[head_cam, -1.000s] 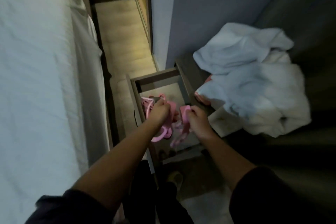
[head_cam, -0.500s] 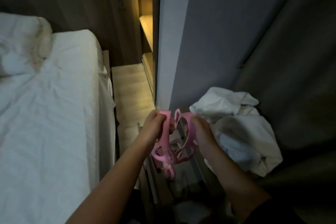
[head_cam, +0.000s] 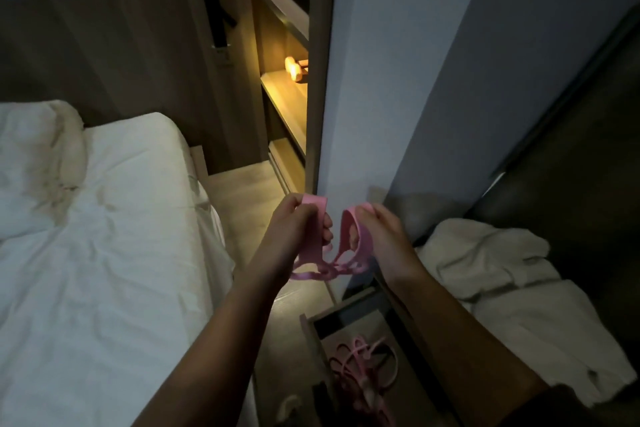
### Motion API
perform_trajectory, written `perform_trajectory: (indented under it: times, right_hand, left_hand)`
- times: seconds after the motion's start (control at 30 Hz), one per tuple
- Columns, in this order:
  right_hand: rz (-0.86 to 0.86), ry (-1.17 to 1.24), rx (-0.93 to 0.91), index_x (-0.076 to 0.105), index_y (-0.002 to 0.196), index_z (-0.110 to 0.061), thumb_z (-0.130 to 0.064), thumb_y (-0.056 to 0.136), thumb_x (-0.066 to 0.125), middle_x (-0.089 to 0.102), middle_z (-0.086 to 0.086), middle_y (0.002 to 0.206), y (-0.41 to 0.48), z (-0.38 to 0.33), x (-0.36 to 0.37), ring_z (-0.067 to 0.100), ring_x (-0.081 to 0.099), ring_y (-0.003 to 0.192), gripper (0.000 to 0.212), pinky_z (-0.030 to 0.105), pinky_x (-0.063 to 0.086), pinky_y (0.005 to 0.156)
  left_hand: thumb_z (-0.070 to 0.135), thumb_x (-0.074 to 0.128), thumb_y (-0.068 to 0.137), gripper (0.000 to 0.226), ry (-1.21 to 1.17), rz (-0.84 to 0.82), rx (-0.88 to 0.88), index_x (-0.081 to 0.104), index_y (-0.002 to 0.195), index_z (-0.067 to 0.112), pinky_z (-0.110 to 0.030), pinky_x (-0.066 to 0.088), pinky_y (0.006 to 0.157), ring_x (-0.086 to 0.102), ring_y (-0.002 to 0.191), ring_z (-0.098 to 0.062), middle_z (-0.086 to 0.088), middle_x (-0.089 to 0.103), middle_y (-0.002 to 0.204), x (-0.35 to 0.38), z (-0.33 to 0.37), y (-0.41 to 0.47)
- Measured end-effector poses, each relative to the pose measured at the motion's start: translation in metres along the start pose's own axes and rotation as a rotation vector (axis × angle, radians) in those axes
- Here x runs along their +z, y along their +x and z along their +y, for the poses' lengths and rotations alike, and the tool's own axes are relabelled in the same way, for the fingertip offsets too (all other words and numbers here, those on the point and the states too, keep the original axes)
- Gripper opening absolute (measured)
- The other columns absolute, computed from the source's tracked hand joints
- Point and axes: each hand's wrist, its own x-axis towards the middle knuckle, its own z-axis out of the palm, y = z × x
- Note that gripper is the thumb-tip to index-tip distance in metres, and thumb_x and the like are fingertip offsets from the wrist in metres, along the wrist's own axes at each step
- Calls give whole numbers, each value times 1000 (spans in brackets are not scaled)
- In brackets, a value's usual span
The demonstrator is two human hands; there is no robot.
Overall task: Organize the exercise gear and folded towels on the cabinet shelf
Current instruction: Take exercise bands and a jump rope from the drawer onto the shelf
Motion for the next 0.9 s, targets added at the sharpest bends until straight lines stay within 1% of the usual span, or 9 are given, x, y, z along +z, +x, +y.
perform_trajectory:
  times: [0.1,0.2,0.23,0.33,0.47,0.6,0.7,0.83,0.9]
  right_hand:
    - [-53,-37,-76,65,93,-23,-38,98,50,63,-3,77,15,-18,14,9,61,69,21,19,51,60]
    - [-71,-45,-118,65,93,-22,-32,98,52,62,0,77,28,-22,23,14,60,70,18,22,50,60]
    - [-69,-49,-114,65,95,-21,-33,98,52,62,2,79,31,-21,25,17,60,72,17,25,50,62]
    - [-67,-34,-107,66,98,-25,-39,95,53,64,2,82,42,-20,28,19,62,74,19,29,52,64]
    - [-52,9,-73,67,95,-28,-41,94,55,67,-3,77,73,-19,37,15,65,72,18,24,55,62]
    - [-112,-16,-24,65,90,-27,-48,91,55,63,-8,70,130,-24,58,6,61,62,24,23,53,60]
    - [-78,0,-36,64,92,-21,-42,94,55,62,-8,67,198,-35,80,5,59,57,23,19,50,55]
    - [-10,56,29,65,93,-14,-28,98,55,61,-4,62,280,-57,110,8,59,52,17,22,49,50]
    - [-12,70,37,65,93,-10,-22,98,54,60,0,63,306,-68,118,9,59,51,17,23,51,50]
  left_hand:
    - [17,43,99,12,-3,17,17,51,107,12,-32,55,63,64,64,-18,-7,66,77,-19,12,11]
    - [24,46,95,17,3,75,42,51,106,12,-43,55,76,62,80,-28,-16,65,93,-31,14,19]
    - [23,46,95,18,-10,90,59,51,107,10,-43,55,76,62,79,-28,-15,65,91,-34,15,20]
    - [15,42,100,17,-45,95,109,51,111,6,-30,56,61,65,62,-16,-1,68,71,-43,19,31]
    - [17,41,101,15,-19,86,84,52,109,9,-23,54,55,65,58,-11,4,69,67,-57,23,60]
    - [16,41,100,13,-59,117,60,51,106,11,-22,52,52,64,55,-10,3,67,64,-81,30,120]
    - [16,41,101,14,-44,114,59,52,106,12,-22,52,52,64,57,-11,2,68,66,-103,46,187]
    - [17,43,101,13,-56,132,35,54,106,13,-25,53,55,65,60,-14,-1,68,71,-130,79,263]
    - [15,44,100,11,-70,149,13,54,105,13,-30,56,58,65,61,-16,-4,68,73,-140,96,292]
